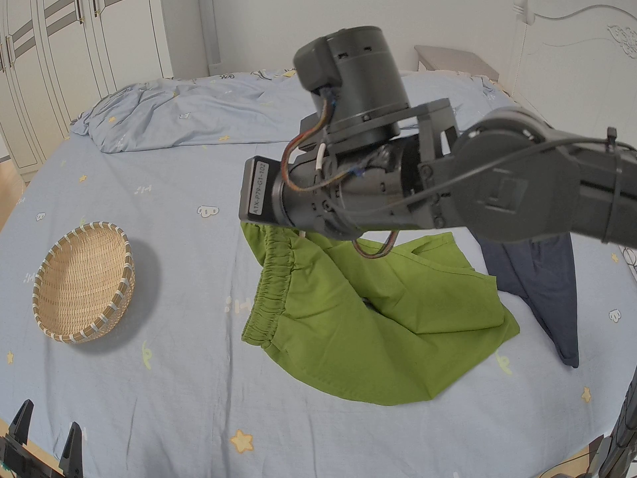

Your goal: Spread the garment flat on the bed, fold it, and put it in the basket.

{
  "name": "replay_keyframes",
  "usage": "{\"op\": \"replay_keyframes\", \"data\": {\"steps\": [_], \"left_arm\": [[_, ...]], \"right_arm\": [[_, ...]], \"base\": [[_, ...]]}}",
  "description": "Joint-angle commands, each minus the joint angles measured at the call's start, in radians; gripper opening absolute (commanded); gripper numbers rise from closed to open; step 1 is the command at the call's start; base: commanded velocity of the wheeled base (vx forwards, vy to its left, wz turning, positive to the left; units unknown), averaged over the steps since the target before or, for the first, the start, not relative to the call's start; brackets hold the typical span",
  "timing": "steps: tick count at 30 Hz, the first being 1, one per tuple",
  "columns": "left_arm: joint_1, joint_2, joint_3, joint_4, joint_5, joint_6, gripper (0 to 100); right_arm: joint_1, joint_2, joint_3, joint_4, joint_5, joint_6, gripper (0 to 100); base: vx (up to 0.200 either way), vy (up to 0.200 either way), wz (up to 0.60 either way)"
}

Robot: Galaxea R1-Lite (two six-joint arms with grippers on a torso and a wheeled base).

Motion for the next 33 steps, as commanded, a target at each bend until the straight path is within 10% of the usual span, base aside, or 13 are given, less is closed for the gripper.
{"op": "replay_keyframes", "data": {"steps": [1,12,13,33], "left_arm": [[0.000,-0.016,0.005,0.000,-0.001,0.000,100],[-0.001,-0.016,0.005,0.000,-0.001,0.000,100],[-0.001,-0.016,0.005,0.000,-0.001,0.000,100],[-0.001,-0.016,0.008,-0.006,0.001,0.018,100]], "right_arm": [[0.006,0.056,-0.003,-0.021,-0.005,0.009,0],[0.015,0.102,-0.003,-0.019,-0.016,-0.014,0],[0.015,0.102,-0.003,-0.019,-0.016,-0.014,100],[-0.074,0.007,0.053,0.021,-0.071,-0.074,100]], "base": [[0.000,0.000,0.00],[0.000,0.000,0.00],[0.000,0.000,0.00],[0.000,0.000,0.00]]}}
